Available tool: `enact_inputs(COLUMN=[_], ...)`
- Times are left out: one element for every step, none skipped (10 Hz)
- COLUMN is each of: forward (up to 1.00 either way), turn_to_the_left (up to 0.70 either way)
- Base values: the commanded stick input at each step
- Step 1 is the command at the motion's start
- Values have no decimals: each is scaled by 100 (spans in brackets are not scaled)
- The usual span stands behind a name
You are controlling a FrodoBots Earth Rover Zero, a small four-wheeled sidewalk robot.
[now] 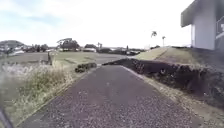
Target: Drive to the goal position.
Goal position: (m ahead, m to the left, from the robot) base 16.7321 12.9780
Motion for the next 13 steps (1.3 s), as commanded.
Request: enact_inputs(forward=[70, 70, 70, 70, 70, 70, 70, 70, 70, 70, 70, 70, 70], turn_to_the_left=[0, 0, 0, 0, 0, 0, 0, 0, 0, 0, 0, 0, 0])
